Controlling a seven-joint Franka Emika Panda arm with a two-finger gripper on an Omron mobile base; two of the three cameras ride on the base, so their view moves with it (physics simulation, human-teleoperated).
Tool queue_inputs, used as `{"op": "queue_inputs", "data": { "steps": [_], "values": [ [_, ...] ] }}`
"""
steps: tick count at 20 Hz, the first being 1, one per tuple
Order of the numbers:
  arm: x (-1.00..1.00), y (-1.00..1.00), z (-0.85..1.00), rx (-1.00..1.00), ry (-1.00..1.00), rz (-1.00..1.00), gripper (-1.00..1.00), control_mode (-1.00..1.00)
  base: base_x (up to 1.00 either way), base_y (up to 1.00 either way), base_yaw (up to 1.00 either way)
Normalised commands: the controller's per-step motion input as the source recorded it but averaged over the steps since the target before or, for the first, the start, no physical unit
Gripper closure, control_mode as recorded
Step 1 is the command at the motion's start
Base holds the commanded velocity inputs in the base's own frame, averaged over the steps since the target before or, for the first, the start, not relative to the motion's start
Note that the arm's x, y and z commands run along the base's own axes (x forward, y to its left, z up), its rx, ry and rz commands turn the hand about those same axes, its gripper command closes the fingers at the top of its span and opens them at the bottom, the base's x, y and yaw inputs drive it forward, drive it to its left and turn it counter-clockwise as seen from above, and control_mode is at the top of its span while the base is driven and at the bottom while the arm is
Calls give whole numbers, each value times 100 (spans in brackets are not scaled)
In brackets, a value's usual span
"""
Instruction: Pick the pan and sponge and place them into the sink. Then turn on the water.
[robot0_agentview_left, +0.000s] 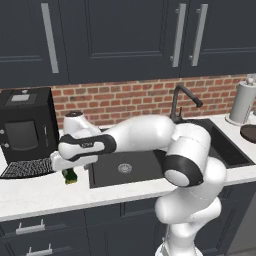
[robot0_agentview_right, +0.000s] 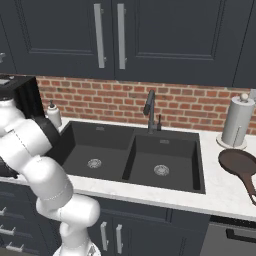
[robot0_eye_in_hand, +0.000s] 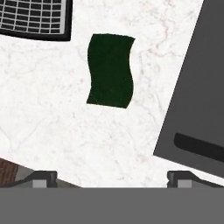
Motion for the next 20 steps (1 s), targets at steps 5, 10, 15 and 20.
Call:
{"op": "queue_inputs", "data": {
  "steps": [5, 10, 15, 20],
  "values": [
    [18, 1, -24, -2, 0, 0, -100, -100, 0, 0, 0],
    [16, 2, -21, 0, 0, 0, -100, -100, 0, 0, 0],
    [13, 9, -16, 0, 0, 0, -100, -100, 0, 0, 0],
    [1, 17, -14, 0, 0, 0, -100, -100, 0, 0, 0]
  ]
}}
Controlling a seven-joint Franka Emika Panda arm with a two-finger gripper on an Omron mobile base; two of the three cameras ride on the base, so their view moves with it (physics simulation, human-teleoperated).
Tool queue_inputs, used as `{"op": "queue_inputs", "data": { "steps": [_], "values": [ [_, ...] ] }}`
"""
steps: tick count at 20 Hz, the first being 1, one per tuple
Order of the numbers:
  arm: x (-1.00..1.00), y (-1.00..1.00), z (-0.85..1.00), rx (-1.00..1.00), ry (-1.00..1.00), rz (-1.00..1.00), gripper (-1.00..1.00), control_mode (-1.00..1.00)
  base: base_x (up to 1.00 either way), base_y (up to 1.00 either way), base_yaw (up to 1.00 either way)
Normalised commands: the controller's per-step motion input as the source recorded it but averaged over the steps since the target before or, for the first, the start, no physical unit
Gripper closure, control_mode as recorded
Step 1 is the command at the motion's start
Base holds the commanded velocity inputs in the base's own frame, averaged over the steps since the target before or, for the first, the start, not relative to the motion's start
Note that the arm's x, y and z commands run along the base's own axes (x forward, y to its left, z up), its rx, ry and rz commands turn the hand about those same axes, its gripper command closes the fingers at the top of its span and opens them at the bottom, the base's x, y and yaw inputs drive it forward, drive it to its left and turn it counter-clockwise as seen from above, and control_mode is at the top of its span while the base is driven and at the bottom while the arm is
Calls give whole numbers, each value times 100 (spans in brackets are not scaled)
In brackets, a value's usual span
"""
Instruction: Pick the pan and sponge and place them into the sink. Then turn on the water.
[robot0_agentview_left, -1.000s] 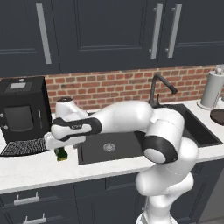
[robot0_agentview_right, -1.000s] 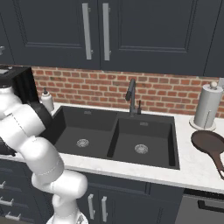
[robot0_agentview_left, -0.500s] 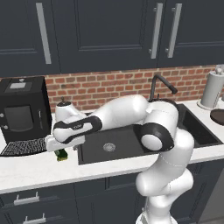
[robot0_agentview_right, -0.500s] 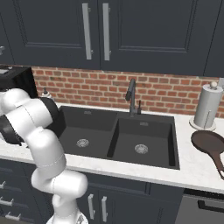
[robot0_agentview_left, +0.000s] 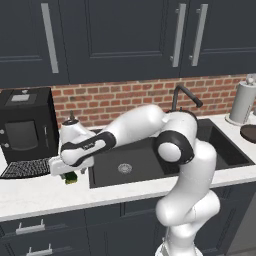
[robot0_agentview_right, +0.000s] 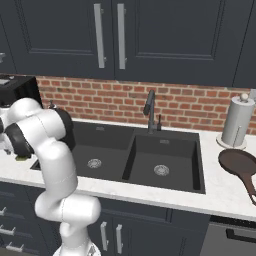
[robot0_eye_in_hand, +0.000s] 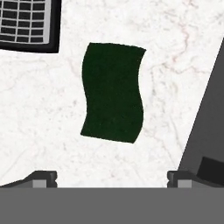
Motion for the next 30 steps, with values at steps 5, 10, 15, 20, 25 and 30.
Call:
{"op": "queue_inputs", "data": {
  "steps": [5, 10, 15, 20, 25, 30],
  "values": [
    [9, 7, -16, 0, 0, 0, -100, -100, 0, 0, 0],
    [15, 0, -14, 0, 0, 0, -100, -100, 0, 0, 0],
    [12, 0, -16, 0, 0, 0, -100, -100, 0, 0, 0],
    [5, 5, -19, 0, 0, 0, -100, -100, 0, 0, 0],
    [6, 2, -20, 0, 0, 0, -100, -100, 0, 0, 0],
    [5, 4, -17, 0, 0, 0, -100, -100, 0, 0, 0]
  ]
}}
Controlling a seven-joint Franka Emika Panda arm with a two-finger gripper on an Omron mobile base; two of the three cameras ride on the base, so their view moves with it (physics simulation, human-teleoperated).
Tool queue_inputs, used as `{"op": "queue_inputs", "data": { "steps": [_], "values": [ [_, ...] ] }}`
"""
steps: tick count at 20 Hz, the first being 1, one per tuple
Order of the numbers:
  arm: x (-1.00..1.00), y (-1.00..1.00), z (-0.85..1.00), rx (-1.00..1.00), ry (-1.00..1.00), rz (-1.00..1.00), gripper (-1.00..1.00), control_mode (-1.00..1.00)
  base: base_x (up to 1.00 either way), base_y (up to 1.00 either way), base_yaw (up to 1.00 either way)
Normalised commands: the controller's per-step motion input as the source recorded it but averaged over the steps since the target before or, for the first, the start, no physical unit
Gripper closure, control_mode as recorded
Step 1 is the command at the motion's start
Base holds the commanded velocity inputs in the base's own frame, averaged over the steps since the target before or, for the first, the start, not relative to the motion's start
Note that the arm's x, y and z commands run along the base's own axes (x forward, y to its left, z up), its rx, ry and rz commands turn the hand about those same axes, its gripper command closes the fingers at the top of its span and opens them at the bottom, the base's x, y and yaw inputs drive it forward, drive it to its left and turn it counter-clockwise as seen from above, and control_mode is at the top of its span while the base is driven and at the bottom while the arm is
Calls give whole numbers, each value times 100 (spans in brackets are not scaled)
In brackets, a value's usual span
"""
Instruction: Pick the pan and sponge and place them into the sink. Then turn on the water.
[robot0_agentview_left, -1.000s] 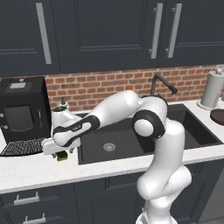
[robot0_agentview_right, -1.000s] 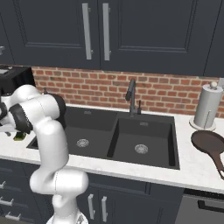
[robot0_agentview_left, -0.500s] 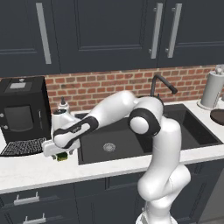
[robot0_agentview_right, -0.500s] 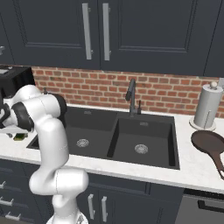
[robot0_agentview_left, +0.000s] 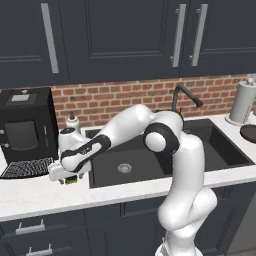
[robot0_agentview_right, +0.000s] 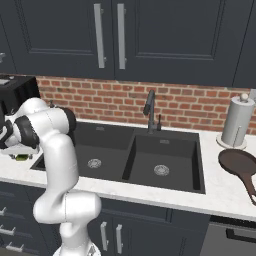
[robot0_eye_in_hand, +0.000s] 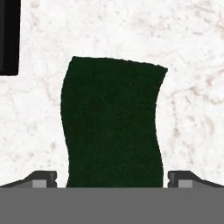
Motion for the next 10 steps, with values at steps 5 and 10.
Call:
{"op": "queue_inputs", "data": {
  "steps": [5, 10],
  "values": [
    [1, 4, -15, 0, 0, 0, -100, -100, 0, 0, 0],
    [0, 1, -6, 0, 0, 0, -100, -100, 0, 0, 0]
  ]
}}
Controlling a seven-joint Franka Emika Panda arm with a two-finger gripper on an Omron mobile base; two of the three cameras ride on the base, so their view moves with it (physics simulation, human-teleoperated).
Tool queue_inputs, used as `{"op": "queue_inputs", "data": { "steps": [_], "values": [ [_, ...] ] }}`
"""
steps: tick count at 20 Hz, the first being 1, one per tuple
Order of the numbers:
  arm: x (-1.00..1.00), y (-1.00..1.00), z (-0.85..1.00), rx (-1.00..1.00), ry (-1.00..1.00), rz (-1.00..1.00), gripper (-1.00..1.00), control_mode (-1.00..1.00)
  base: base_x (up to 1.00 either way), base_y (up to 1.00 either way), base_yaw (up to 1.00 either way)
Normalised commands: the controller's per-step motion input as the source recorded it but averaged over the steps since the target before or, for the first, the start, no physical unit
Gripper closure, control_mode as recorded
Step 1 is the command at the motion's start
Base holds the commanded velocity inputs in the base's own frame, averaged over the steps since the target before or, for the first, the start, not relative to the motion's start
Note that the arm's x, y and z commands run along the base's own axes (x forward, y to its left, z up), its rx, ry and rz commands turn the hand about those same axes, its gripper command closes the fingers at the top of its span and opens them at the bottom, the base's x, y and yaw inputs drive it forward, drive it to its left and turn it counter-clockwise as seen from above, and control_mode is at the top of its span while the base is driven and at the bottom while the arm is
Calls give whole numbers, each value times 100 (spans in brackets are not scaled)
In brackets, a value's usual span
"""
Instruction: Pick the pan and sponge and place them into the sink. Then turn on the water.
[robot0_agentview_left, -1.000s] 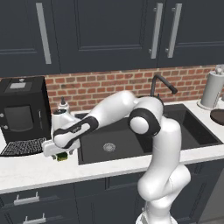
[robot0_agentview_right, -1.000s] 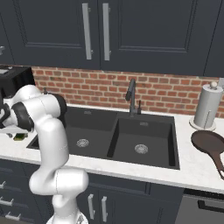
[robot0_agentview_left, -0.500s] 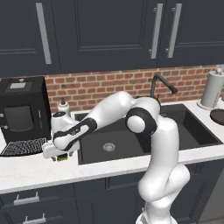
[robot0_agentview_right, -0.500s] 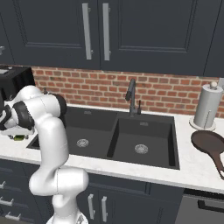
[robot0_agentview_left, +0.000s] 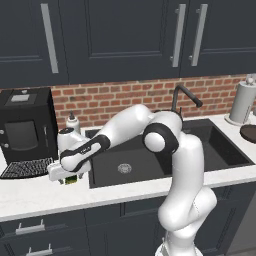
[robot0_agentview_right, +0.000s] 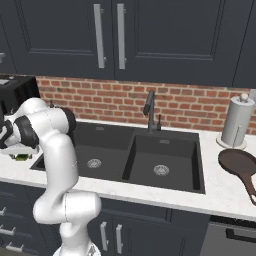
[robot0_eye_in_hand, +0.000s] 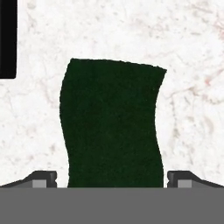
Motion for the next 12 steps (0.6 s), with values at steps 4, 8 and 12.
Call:
{"op": "queue_inputs", "data": {
  "steps": [4, 8, 12],
  "values": [
    [0, 0, 0, 0, 0, 0, -100, -100, 0, 0, 0],
    [0, 0, 0, 0, 0, 0, -100, -100, 0, 0, 0],
    [0, 0, -8, -2, 0, 0, 100, -100, 0, 0, 0]
  ]
}}
